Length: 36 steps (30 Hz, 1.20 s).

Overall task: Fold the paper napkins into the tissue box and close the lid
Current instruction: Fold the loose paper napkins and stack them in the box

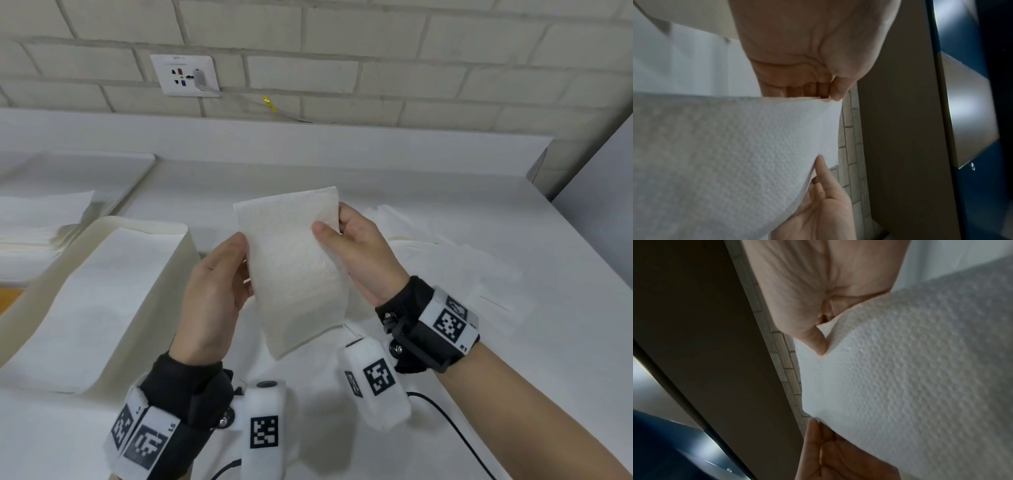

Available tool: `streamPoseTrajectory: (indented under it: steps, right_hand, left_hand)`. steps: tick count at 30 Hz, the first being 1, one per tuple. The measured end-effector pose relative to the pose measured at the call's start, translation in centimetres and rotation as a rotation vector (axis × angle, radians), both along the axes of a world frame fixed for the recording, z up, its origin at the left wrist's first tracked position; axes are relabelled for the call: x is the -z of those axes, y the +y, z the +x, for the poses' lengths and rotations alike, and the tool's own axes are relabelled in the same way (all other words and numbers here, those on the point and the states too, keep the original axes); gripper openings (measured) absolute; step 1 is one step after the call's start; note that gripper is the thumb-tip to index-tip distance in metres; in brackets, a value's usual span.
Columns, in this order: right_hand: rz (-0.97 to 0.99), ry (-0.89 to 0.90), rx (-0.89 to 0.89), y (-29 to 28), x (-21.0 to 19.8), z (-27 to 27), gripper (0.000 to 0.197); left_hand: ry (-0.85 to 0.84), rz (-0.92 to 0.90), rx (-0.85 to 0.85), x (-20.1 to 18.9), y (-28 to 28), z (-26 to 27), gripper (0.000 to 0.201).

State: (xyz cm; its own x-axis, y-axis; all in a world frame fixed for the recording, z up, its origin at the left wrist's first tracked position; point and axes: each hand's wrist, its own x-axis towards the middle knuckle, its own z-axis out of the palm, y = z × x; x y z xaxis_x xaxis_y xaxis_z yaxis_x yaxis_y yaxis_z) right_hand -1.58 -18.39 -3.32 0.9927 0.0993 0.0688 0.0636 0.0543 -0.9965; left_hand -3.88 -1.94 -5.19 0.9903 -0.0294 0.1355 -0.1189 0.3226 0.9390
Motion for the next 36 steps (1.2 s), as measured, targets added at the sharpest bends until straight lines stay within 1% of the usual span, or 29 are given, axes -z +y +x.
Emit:
streamPoseTrajectory:
  steps: [1,2,4,6,7,9,12,15,17,19,21,22,23,25,26,27,28,29,31,34,36]
  right_hand:
    - [-0.005,-0.001,0.0,0.0,0.0,0.1,0.017]
    - [-0.012,-0.002,0.004,0.1,0.0,0.1,0.017]
    - [-0.049,-0.005,0.025,0.3,0.2,0.4,0.014]
    - [-0.106,-0.017,0.043,0.7,0.4,0.6,0.012]
    - [-0.14,-0.024,0.038,0.9,0.5,0.6,0.014]
    - [-0.211,-0.024,-0.005,1.0,0.7,0.5,0.014]
    - [-0.236,-0.009,-0.036,0.9,0.8,0.3,0.009]
    - [-0.209,-0.04,-0.009,1.4,0.5,0.4,0.013]
    - [-0.189,-0.053,-0.014,1.8,0.3,0.5,0.017]
    - [-0.148,-0.074,-0.023,2.2,0.2,0.7,0.014]
    - [-0.102,-0.122,-0.022,2.5,0.3,0.8,0.009]
    - [-0.078,-0.151,-0.014,2.6,0.3,0.8,0.015]
    - [-0.046,-0.17,-0.014,2.8,0.4,0.8,0.023]
    - [-0.032,-0.135,-0.023,3.1,0.8,0.7,0.039]
    - [-0.084,-0.093,-0.026,3.2,1.1,0.6,0.048]
    - [-0.174,-0.05,-0.038,3.2,1.4,0.6,0.053]
    - [-0.283,-0.014,-0.06,3.2,1.6,0.5,0.05]
    - [-0.385,0.0,-0.088,3.2,1.8,0.5,0.044]
    - [-0.504,-0.018,-0.106,3.2,1.8,0.6,0.031]
    - [-0.505,-0.075,-0.046,3.6,1.3,0.6,0.024]
    - [-0.409,-0.104,-0.007,4.0,0.9,0.5,0.016]
  left_hand:
    - [-0.014,0.006,0.003,-0.1,0.0,0.1,0.028]
    - [-0.023,0.022,0.006,-0.1,-0.1,0.1,0.025]
    - [-0.054,0.079,0.009,-0.1,-0.5,0.2,0.024]
    - [-0.123,0.189,-0.025,-0.2,-1.1,0.1,0.034]
    - [-0.154,0.227,-0.053,-0.1,-1.2,0.2,0.039]
    - [-0.184,0.226,-0.096,-0.2,-1.0,0.4,0.041]
    - [-0.196,0.22,-0.047,-0.3,-0.3,0.9,0.043]
    - [-0.23,0.283,0.026,-0.4,-0.1,0.9,0.046]
    - [-0.261,0.323,-0.006,-0.2,0.0,1.0,0.052]
    - [-0.294,0.348,-0.063,0.3,0.4,1.1,0.067]
    - [-0.248,0.365,-0.058,0.6,0.6,1.0,0.083]
    - [-0.198,0.374,-0.032,0.9,0.8,1.0,0.084]
    - [-0.139,0.379,-0.003,1.0,0.9,1.0,0.076]
    - [-0.072,0.387,0.001,1.3,1.1,1.0,0.045]
    - [-0.076,0.403,-0.037,1.3,1.1,1.1,0.035]
    - [-0.087,0.424,-0.084,1.2,1.1,1.2,0.032]
    - [-0.096,0.446,-0.129,1.1,1.3,1.3,0.032]
    - [-0.097,0.463,-0.159,1.0,1.4,1.5,0.033]
    - [-0.083,0.478,-0.166,1.1,1.8,1.9,0.037]
    - [-0.049,0.538,-0.111,1.4,2.0,2.2,0.042]
    - [-0.082,0.594,-0.101,1.2,2.0,2.0,0.037]
